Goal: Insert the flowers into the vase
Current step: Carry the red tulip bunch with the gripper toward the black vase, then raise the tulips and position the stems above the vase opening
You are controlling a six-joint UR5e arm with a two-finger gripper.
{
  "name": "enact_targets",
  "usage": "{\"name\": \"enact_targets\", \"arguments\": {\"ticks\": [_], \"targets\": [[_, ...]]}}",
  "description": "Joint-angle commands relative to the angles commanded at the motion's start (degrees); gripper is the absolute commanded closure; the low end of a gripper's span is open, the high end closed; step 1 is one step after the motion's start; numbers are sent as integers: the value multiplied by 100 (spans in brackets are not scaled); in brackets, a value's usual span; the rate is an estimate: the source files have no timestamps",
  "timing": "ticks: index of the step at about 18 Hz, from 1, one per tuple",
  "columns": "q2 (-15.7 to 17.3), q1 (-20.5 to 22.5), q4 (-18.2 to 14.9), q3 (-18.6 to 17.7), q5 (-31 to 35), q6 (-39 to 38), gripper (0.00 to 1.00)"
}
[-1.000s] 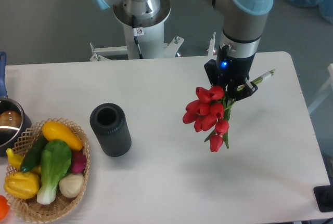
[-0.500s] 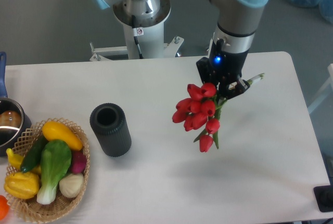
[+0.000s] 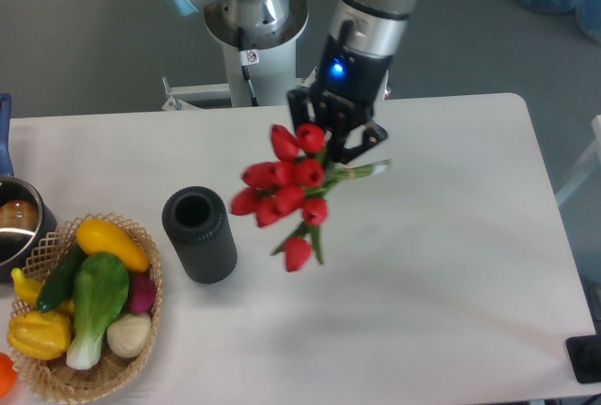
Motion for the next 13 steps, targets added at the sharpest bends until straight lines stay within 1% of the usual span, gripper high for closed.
{"name": "enact_targets", "arguments": {"ticks": [3,4,6,7,9,12,13], "targets": [[150,-9,79,-114,-405,9,100],[150,-26,70,-123,-563,-17,100],[115,-219,79,-123,-1115,-324,100],[72,-246,88,-123,-1310,-421,100],[45,-316,88,-115,-1644,-448,100],[80,-386,79,-123,-1751,-466,100],[71,-404,79,-123,-1881,-483,100]]}}
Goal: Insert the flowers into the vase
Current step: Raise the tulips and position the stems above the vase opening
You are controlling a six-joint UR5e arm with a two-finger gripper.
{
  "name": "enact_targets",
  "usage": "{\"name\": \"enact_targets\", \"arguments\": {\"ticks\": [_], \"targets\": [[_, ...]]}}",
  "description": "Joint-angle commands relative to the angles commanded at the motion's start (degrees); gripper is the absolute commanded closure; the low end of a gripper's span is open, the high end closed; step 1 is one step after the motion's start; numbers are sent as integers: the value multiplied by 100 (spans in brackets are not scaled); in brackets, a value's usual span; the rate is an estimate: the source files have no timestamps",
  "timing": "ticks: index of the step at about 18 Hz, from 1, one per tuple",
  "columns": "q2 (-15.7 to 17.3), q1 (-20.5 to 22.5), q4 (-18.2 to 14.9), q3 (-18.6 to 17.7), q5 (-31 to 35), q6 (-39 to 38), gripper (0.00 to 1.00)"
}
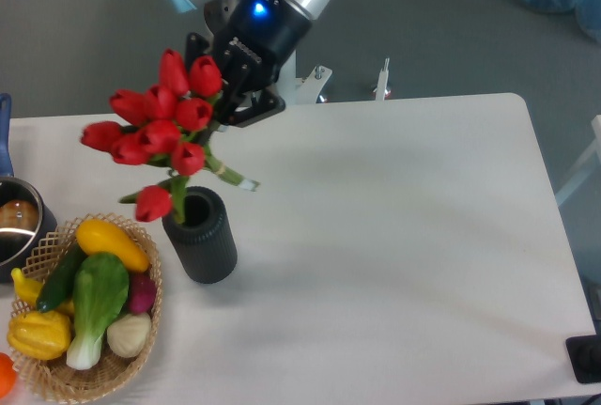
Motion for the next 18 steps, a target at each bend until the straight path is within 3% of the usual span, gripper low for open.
{"name": "enact_targets", "arguments": {"ticks": [5,9,14,18], "targets": [[-26,0,0,-96,-1027,-175,97],[-26,44,0,-272,-1477,-185,97],[-96,193,9,-316,-1680,-132,96],[-254,289,201,-308,-1671,-53,96]]}}
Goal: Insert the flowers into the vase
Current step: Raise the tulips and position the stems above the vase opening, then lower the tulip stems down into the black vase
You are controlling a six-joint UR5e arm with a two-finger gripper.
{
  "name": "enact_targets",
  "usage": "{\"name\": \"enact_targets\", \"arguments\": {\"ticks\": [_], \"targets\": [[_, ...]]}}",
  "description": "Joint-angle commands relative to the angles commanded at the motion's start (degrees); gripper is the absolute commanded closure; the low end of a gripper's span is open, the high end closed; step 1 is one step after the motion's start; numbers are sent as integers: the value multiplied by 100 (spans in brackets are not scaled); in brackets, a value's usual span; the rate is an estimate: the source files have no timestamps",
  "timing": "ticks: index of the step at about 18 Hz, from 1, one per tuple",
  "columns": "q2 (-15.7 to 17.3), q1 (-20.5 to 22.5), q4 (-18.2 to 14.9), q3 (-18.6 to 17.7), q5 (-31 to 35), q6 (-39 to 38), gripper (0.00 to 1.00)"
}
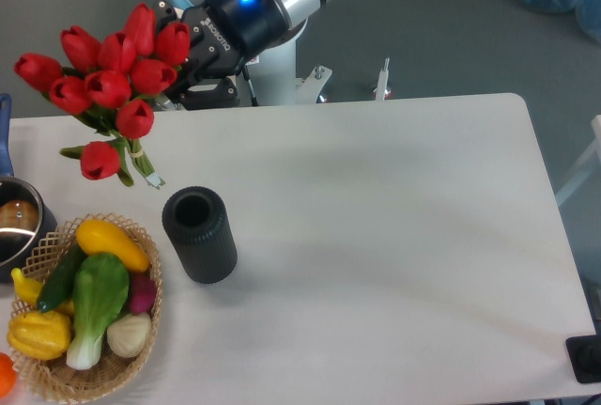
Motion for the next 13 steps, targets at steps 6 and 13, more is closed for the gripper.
{"name": "enact_targets", "arguments": {"ticks": [6,13], "targets": [[-124,132,124,18,-17,-9,95],[-185,247,159,-140,-9,0,93]]}}
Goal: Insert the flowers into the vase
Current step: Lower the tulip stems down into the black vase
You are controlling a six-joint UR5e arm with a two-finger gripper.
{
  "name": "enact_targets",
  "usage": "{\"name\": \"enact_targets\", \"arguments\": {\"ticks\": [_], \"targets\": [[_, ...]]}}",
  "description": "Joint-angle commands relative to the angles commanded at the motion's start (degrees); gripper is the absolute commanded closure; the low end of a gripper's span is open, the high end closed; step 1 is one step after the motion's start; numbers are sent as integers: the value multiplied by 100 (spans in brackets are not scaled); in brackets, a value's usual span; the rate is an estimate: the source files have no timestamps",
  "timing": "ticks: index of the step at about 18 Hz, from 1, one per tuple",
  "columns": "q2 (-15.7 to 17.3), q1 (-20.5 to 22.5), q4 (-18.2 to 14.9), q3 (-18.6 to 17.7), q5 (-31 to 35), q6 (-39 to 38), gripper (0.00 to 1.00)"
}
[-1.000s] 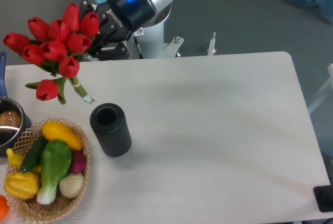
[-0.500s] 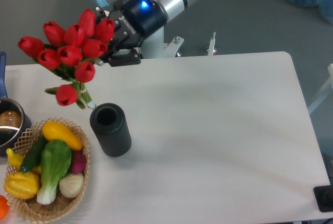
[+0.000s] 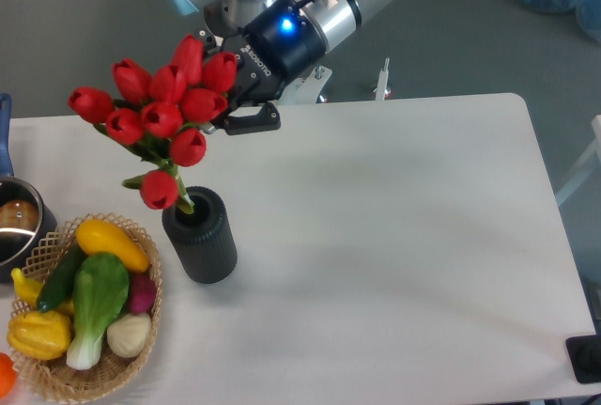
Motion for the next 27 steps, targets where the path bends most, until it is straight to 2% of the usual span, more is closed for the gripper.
{"name": "enact_targets", "arguments": {"ticks": [12,17,22,27], "targets": [[-132,-35,0,-290,61,246,92],[-220,-53,0,-431,70,509,88],[-509,-79,0,-510,105,949,81],[-676,-88,0,-598,325,976,73]]}}
